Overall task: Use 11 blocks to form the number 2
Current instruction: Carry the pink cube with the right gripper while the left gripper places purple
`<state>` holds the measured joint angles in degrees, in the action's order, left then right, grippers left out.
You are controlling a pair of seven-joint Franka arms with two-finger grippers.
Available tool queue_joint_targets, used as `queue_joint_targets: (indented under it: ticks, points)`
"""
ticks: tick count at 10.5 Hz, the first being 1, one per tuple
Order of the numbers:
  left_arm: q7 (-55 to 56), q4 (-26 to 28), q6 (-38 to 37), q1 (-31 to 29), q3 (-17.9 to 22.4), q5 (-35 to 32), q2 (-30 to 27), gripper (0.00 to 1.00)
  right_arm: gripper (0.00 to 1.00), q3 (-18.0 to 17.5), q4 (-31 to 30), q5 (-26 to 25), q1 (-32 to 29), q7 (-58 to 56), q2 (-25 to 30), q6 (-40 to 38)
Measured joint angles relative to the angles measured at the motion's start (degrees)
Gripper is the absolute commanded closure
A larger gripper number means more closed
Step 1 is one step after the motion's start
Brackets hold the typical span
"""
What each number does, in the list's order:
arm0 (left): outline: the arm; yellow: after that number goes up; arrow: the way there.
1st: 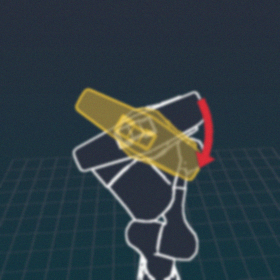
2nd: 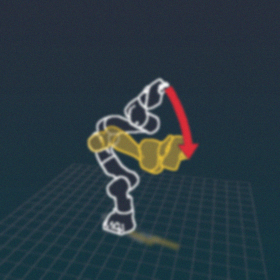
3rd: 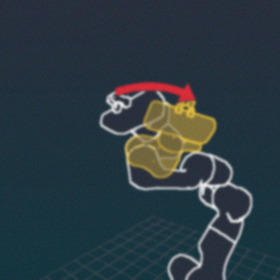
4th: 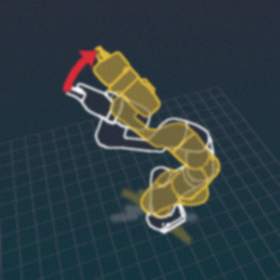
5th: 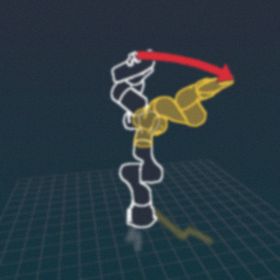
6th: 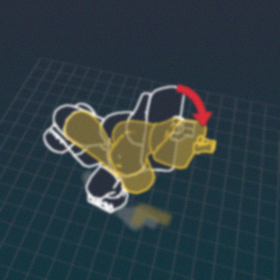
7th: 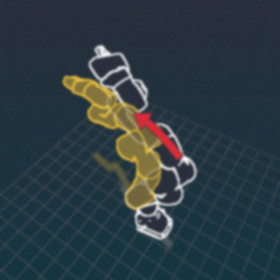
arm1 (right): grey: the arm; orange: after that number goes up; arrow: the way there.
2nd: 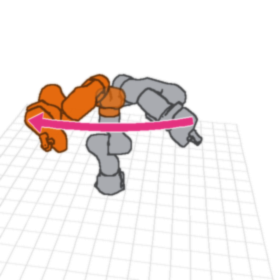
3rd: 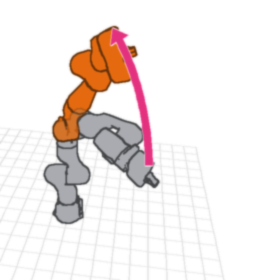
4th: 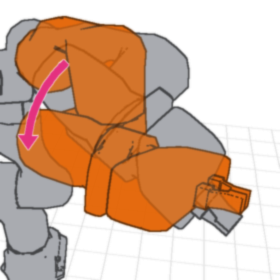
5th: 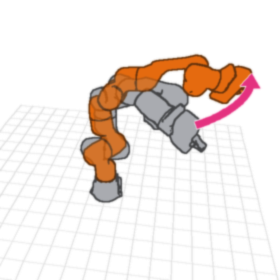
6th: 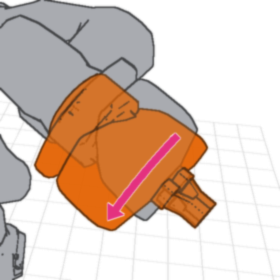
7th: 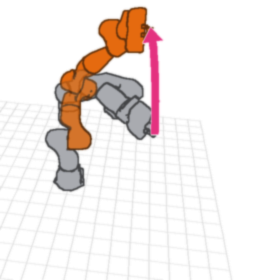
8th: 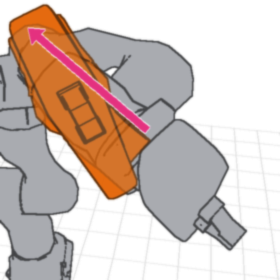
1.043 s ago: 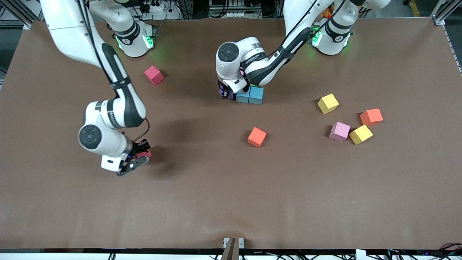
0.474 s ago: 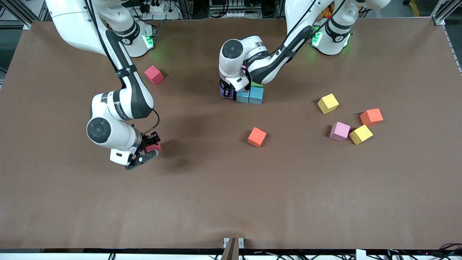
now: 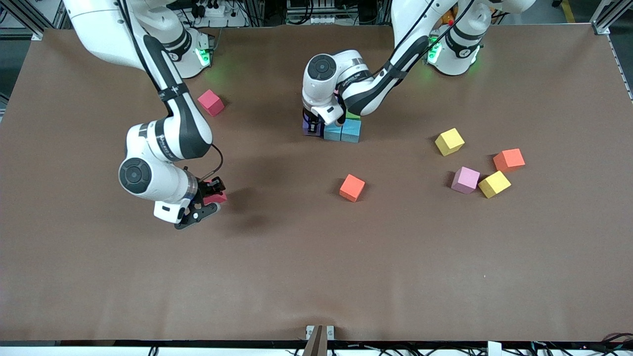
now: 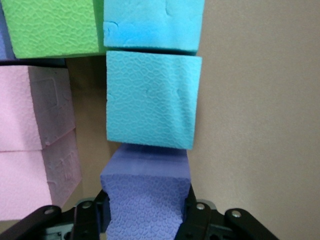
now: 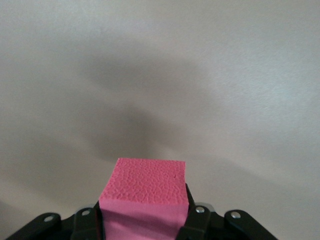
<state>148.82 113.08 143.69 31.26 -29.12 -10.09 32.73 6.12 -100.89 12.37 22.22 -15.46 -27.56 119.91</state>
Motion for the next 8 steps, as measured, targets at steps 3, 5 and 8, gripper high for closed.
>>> queue_joint_targets:
  ticks: [3, 5, 8]
  points:
    - [0.04, 0.16, 0.16, -0.36, 0.13, 0.0, -0.02, 0.6, 1.0, -0.04, 0.0, 0.01, 1.53, 2.23, 0.09, -0.15]
    - [0.04, 0.18, 0.18, -0.66, 0.14, 0.0, -0.02, 0.6, 1.0, -0.03, 0.1, 0.01, 1.64, 2.65, 0.2, -0.2]
    - [0.04, 0.19, 0.98, -1.02, 0.15, -0.32, -0.04, 0.6, 1.0, -0.04, 0.44, 0.01, 1.64, 3.31, 0.24, -0.24]
